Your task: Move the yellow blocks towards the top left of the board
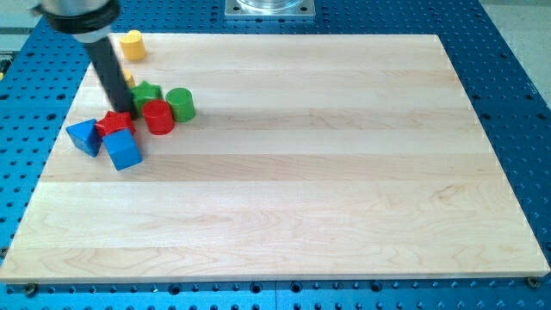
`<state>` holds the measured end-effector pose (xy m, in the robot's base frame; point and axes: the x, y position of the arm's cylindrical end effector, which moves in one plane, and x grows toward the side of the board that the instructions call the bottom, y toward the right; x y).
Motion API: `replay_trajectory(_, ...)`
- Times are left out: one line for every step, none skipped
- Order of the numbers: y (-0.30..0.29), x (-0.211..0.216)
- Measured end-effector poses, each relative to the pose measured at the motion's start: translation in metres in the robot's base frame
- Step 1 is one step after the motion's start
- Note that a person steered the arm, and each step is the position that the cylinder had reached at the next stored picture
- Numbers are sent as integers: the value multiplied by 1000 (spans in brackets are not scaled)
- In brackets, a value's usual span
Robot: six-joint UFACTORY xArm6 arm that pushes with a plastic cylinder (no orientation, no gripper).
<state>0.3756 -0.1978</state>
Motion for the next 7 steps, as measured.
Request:
replay_trajectory(-15, -17)
replay_trajectory(-24, -35)
replay_trajectory(17, -79)
replay_trajectory(20, -50)
replay_trajectory(-35, -30)
replay_trajectory(-36, -36)
replay_trajectory(-21, -70)
